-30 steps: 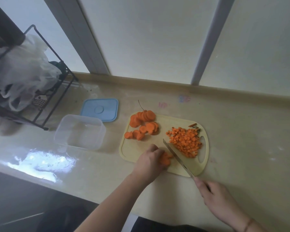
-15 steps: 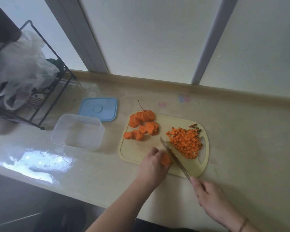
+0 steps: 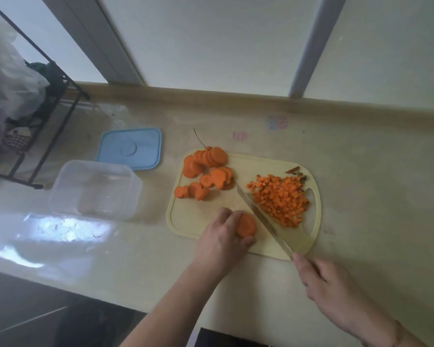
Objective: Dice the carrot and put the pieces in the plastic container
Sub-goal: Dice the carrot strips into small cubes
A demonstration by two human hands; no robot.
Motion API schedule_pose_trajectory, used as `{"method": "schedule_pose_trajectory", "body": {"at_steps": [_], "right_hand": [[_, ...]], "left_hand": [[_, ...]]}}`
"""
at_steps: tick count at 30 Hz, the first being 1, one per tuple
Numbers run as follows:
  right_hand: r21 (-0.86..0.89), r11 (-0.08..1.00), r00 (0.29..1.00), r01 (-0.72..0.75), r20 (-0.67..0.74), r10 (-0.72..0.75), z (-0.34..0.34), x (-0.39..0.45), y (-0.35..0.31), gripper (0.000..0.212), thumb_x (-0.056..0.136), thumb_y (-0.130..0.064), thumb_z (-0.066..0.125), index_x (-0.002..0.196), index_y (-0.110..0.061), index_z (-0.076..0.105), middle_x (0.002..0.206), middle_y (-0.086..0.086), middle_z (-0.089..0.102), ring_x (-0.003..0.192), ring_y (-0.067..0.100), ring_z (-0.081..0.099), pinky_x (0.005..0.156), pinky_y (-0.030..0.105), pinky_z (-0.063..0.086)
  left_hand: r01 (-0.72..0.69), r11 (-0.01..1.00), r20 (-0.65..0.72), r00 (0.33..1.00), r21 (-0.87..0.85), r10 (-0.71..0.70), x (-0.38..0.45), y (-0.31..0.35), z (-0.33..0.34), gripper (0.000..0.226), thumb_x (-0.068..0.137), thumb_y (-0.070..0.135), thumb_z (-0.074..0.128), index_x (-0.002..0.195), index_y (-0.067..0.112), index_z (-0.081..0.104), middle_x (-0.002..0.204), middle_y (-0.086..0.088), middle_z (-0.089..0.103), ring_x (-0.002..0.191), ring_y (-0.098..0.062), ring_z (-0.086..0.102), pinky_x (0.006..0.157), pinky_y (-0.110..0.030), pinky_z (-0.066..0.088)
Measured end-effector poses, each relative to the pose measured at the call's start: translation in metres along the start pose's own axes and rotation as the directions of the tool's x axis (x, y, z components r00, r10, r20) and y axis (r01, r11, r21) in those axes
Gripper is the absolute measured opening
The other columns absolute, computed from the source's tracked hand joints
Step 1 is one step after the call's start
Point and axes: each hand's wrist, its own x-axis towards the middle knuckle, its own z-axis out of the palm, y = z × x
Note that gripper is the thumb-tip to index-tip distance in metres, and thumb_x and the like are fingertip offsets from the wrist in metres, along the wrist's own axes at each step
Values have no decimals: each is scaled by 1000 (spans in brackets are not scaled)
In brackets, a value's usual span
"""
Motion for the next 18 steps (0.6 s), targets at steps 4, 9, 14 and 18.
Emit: {"method": "schedule_pose_trajectory", "body": {"at_steps": [4,9,14,18], "right_hand": [[1,1000,1000,8,19,-8,-9,-2,-2,57,79,-68,35,59,-14,36,47,-4,37,45,6,34,50,30,33],[-64,997,999,45,22,-43,-12,-4,-2,59,83,-70,33,67,-16,47,57,7,55,48,11,50,57,31,43],[-135,988,997,78,9,-78,-8,-6,-2,80,59,-98,7,72,-31,47,58,-6,56,55,9,53,55,24,38],[-155,986,998,58,-1,-59,-7,-7,1,80,56,-100,2,73,-37,48,62,-11,58,60,11,55,58,27,40]], "left_hand": [[-135,989,-96,985,62,141,0,-11,1,60,69,57,68,119,26,58,105,-1,57,80,-30,67,65,-35,59],[-480,848,-283,801,225,528,-5,-24,1,28,86,26,80,103,7,72,104,-11,66,93,-32,62,83,-37,55],[-566,809,-156,795,155,586,0,-38,10,21,92,11,76,112,6,75,116,-8,70,113,-31,63,93,-41,52],[-575,809,-184,788,119,588,3,-33,12,18,94,13,74,109,5,76,114,-10,70,110,-32,64,95,-39,53]]}}
